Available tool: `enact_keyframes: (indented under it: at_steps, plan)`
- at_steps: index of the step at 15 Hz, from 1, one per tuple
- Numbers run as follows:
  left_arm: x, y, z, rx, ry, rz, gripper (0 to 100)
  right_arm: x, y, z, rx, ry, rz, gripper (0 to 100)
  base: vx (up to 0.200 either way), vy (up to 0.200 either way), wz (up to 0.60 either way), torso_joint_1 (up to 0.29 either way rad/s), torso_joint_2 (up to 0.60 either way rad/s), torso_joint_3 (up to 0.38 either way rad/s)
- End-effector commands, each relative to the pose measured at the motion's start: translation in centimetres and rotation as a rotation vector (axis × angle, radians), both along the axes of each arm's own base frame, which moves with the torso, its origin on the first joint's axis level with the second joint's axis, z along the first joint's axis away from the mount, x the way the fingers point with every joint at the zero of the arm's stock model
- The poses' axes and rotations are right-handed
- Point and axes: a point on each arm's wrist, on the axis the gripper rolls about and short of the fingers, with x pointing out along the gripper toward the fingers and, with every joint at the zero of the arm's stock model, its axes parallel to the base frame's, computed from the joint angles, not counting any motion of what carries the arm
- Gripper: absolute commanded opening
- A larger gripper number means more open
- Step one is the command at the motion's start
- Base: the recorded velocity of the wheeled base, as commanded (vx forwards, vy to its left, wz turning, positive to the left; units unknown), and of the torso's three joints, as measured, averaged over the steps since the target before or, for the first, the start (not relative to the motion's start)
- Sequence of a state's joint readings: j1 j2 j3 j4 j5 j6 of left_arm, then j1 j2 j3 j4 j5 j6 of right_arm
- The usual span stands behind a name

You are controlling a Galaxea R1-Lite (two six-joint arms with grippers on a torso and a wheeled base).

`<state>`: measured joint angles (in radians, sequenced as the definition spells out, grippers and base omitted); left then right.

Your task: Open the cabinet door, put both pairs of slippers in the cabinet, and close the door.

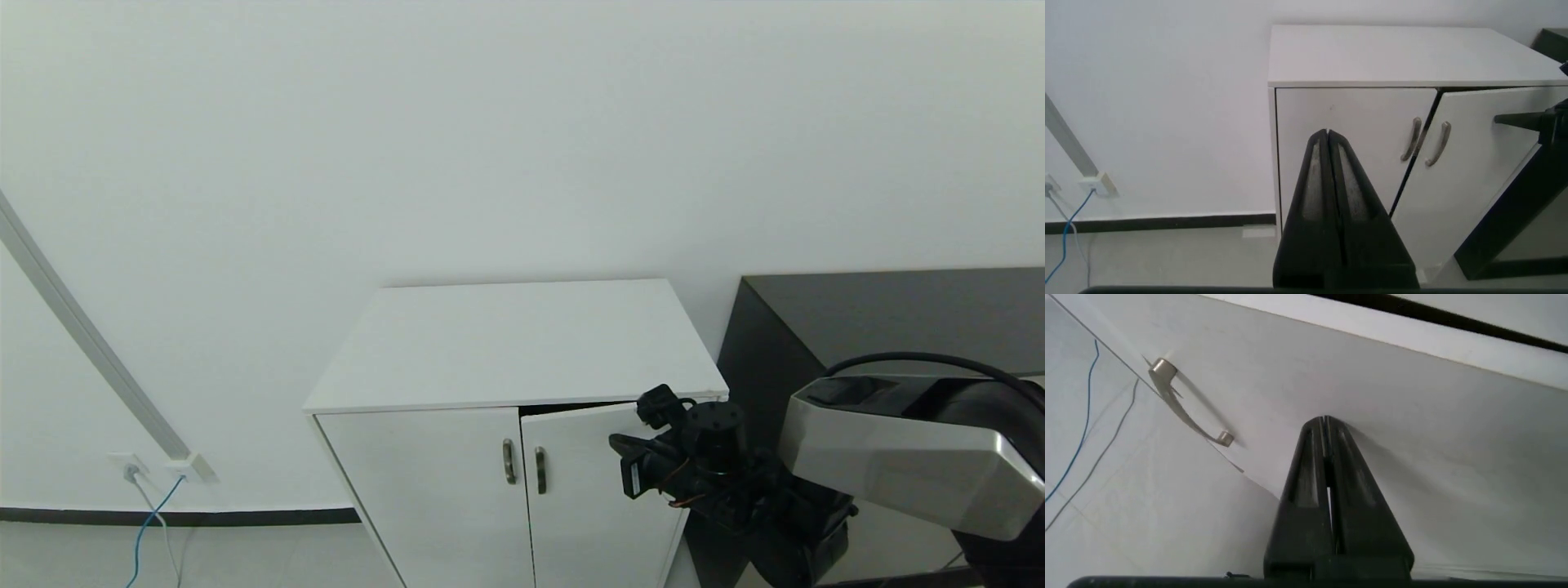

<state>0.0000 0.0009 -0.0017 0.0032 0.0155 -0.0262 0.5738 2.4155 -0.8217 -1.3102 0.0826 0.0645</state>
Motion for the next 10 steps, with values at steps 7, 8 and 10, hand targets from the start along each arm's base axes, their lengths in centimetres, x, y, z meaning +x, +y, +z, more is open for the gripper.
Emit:
enact_keyframes:
  at_steps: [7, 8, 10]
  plan:
    - [0.01, 0.00, 0.00, 0.000, 0.001, 0.000, 0, 0.45, 0.14, 0.13, -0.006, 0.009, -0.003, 0, 0.000, 0.000, 0.00, 0.000, 0.00, 0.000]
    - [-0.01, 0.00, -0.01, 0.000, -0.001, 0.000, 0, 0.54, 0.12, 0.17, -0.005, 0.008, -0.004, 0, 0.000, 0.000, 0.00, 0.000, 0.00, 0.000]
    - [0.01, 0.00, 0.00, 0.000, 0.001, 0.000, 0, 0.81, 0.08, 0.31, -0.002, 0.003, -0.009, 0, 0.000, 0.000, 0.00, 0.000, 0.00, 0.000]
